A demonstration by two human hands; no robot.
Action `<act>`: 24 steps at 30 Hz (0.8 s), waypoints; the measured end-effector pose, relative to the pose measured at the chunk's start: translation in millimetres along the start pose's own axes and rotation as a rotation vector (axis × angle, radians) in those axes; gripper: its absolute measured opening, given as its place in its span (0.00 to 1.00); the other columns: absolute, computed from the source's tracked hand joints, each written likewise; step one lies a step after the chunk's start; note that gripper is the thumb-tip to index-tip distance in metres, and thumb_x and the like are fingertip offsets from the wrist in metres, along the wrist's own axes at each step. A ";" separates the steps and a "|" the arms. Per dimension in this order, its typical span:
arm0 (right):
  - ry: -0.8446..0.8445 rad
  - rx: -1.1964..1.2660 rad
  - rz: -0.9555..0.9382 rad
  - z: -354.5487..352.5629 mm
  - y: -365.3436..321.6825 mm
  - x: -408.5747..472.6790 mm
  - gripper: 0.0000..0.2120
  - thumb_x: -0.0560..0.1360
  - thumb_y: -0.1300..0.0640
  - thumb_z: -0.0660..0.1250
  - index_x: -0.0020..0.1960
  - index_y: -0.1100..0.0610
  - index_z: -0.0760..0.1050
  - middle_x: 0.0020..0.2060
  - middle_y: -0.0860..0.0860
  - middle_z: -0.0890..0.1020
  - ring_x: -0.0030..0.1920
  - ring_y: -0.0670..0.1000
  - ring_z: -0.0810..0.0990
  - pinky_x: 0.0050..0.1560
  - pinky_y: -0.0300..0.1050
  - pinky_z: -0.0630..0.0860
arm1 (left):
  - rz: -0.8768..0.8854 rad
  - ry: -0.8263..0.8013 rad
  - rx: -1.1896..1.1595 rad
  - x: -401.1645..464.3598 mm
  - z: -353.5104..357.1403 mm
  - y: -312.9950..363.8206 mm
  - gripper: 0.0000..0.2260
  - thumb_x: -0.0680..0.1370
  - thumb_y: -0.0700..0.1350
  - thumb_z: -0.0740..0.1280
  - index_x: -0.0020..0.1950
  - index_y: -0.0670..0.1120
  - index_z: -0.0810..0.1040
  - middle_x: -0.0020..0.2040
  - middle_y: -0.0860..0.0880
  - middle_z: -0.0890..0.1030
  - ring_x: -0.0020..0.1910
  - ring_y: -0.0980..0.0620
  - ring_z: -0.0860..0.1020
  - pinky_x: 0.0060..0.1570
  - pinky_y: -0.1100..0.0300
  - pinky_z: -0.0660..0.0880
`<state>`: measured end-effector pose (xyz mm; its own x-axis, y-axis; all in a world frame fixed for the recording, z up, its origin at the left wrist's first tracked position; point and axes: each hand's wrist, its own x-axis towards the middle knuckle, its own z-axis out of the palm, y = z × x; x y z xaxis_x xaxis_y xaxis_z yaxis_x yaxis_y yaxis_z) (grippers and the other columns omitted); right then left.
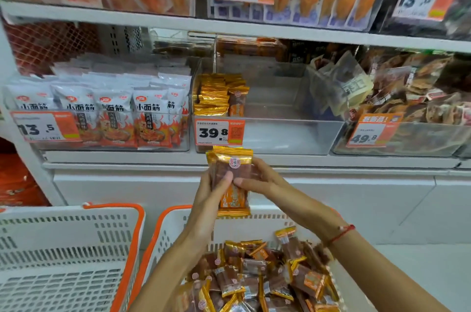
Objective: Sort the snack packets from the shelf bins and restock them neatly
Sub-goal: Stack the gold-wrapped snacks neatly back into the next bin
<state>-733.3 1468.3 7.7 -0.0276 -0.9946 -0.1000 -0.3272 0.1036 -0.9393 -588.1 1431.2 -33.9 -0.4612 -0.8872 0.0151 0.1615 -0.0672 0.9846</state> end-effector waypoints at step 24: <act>0.135 -0.405 0.055 -106.3 -54.5 212.2 0.23 0.71 0.55 0.75 0.63 0.54 0.71 0.58 0.51 0.79 0.57 0.52 0.77 0.56 0.44 0.77 | 0.647 0.546 1.356 157.2 -58.8 67.2 0.30 0.80 0.63 0.45 0.70 0.46 0.71 0.64 0.49 0.78 0.64 0.49 0.74 0.72 0.52 0.57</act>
<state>-821.8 1250.9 72.6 -0.1700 -0.9824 -0.0768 -0.6654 0.1719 -0.7264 -598.5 1260.3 24.4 -0.2247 -0.6734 0.7043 -0.7996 0.5405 0.2617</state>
